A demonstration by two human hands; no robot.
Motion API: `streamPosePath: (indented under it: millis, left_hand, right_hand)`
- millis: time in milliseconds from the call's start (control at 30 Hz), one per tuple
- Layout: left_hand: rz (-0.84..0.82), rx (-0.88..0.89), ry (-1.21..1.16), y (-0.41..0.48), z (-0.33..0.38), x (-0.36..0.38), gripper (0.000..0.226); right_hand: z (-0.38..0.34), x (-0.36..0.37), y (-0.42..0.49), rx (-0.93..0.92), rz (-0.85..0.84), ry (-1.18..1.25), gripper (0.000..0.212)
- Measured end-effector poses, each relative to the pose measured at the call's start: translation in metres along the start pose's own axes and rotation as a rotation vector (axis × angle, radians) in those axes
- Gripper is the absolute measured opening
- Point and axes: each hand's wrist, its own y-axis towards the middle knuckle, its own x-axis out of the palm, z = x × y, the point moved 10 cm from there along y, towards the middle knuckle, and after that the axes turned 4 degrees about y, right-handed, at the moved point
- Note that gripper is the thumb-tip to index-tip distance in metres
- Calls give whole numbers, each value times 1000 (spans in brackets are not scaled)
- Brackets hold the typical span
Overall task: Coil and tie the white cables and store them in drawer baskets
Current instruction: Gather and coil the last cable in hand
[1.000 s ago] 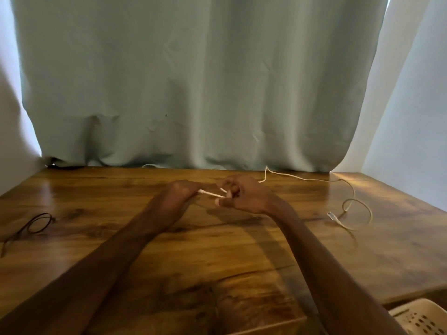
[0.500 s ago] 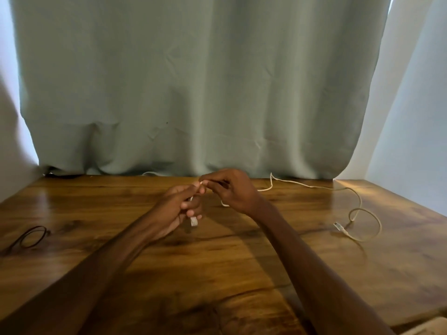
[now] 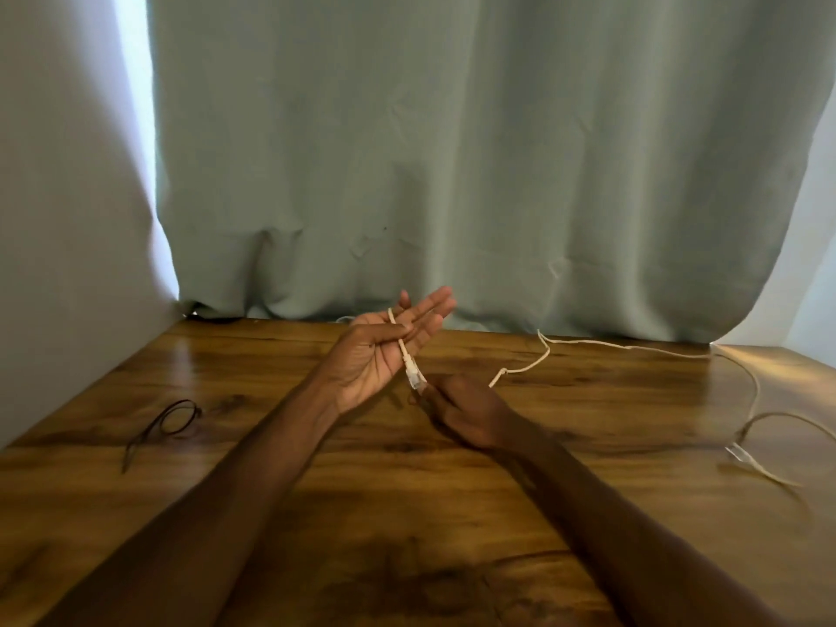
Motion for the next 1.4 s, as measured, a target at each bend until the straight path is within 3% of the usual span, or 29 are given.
streamPosePath:
  millis: [233,467,667,767,800,900,1033,1167,1300,1400]
  left_hand:
    - [267,-46,267,-7,-7,-49,64]
    - [387,-104,484,-7,-16,-63,66]
    - [367,-247,812,-16,-20,-61,57]
    - [252,-338,978,-18,-34,-42,25]
    - [206,-367,991,-18,-41,-36,24]
    - [96,-439,735,-20,-59,-15,41]
    - [72,-465,513,-16,-68,-8,62]
    - [1,-452,422,-18,-69,0,48]
    - [-113,-479,374,-23,-70,15,32]
    - [-76,-502,401,-28,-72,11,24]
  right_hand:
    - [-28,6,-15,-70,-114,-175,54]
    - [-65,-1,-25,-189,-138,-101,28]
    - [-69,-51,-29,-269,146,44,19]
    - [-61,-68,-29,-267,226,131,17]
    - [-58,-74,-30,-260,255,136,17]
    - [-47,-89,-32,-244,362,77,18]
    - [-35,-98,-32,-234,440,-15,21]
    - [-18,-98,-32,-204,412,-7,25]
    - [-10,-66,-28,-99,209,65,26]
    - [-19,-45,-32,-108,189,113,29]
